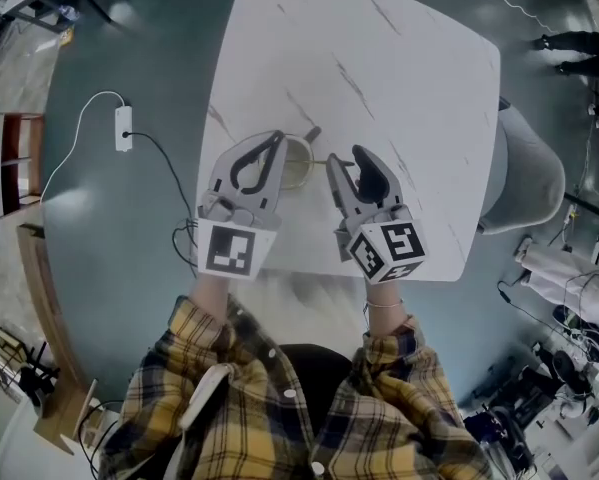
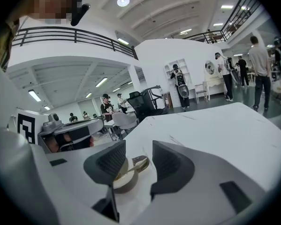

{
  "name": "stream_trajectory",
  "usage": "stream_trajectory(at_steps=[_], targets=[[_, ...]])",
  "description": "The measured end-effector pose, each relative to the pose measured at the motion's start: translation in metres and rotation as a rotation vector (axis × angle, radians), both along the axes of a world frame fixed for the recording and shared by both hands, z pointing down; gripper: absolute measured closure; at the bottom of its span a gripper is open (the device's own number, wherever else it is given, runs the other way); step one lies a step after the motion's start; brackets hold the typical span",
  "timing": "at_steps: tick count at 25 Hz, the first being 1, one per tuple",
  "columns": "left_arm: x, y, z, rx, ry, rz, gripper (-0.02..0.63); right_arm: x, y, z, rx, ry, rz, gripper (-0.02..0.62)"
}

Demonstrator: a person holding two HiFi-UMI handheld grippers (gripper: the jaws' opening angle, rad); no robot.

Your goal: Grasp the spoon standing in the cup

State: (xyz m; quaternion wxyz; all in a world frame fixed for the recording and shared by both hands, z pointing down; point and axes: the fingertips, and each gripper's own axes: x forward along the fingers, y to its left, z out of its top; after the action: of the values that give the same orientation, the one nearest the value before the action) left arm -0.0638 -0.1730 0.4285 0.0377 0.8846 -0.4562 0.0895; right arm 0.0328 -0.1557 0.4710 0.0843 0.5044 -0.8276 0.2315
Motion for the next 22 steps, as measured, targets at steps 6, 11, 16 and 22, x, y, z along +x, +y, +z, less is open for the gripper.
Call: stream_trajectory(at_steps=[6, 11, 16, 22], targets=[[0.002, 0.005, 0.009, -0.017, 0.001, 0.006, 0.588, 0.0, 0.006, 0.012, -0.035, -0.027, 0.001, 0.428], [0.002, 0.007, 0.017, -0.028, 0.003, 0.002, 0.588, -0.003, 0.007, 0.018, -0.053, -0.032, -0.006, 0.428], [0.001, 0.008, 0.022, -0.036, -0.002, -0.002, 0.588, -0.004, 0.006, 0.024, -0.065, -0.037, -0.004, 0.428], [-0.001, 0.008, 0.028, -0.047, -0.004, -0.015, 0.588, -0.008, 0.007, 0.031, -0.084, -0.055, -0.006, 0.428]])
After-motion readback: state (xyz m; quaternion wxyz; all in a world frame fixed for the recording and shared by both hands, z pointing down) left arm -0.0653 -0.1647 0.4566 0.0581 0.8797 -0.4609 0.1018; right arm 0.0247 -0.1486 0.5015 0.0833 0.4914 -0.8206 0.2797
